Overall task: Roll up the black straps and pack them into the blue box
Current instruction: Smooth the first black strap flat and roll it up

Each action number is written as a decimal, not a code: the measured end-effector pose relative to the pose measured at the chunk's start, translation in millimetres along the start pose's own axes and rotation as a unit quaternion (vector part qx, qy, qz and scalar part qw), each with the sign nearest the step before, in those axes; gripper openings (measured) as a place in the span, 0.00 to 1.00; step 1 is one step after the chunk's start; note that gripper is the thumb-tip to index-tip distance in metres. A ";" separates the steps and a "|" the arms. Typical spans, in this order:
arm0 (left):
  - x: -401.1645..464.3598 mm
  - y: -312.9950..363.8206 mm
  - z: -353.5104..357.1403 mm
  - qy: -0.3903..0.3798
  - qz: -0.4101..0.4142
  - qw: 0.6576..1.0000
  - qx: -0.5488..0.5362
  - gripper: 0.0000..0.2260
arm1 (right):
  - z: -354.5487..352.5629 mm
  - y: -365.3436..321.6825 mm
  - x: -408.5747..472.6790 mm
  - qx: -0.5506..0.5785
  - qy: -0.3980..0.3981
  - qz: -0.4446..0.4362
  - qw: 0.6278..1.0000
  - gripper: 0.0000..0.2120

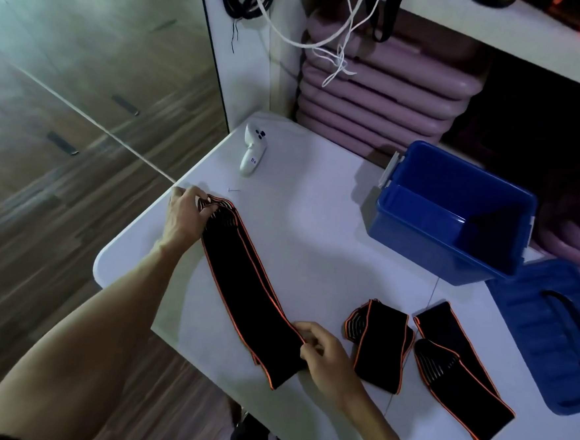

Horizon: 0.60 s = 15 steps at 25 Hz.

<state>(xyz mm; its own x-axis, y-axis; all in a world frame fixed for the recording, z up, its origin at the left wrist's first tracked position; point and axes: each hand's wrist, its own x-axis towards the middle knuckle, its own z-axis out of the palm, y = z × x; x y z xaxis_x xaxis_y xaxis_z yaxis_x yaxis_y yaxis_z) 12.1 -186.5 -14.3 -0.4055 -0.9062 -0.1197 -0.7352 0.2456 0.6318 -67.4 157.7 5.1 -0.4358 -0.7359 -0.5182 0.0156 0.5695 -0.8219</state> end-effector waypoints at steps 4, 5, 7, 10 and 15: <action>10.4 4.2 2.9 0.013 -0.003 0.999 -0.033 0.21 | -0.1 -5.5 3.0 0.034 0.042 -0.019 0.998 0.19; 13.7 3.3 3.0 0.004 -0.013 0.998 -0.058 0.21 | 0.2 -7.4 5.0 0.041 0.046 -0.020 0.998 0.19; 20.4 -0.6 3.9 -0.018 -0.026 0.994 -0.101 0.20 | 5.8 -6.9 10.2 0.028 0.048 -0.013 0.998 0.19; 25.7 2.1 4.0 0.010 -0.019 0.996 -0.084 0.10 | 16.7 -3.5 15.6 -0.051 0.041 -0.014 0.998 0.16; 31.7 5.5 3.2 0.076 -0.061 0.992 -0.077 0.05 | 45.8 -10.6 23.0 -0.398 0.123 -0.026 0.909 0.58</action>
<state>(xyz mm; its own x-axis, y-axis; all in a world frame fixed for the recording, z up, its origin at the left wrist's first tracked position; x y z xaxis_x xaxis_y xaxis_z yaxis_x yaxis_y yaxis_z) -6.5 -212.8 -17.0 -0.2234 -0.9703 -0.0932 -0.6779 0.0859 0.7301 -36.4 117.9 -9.0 -0.6073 -0.7210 -0.3337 -0.6239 0.6929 -0.3615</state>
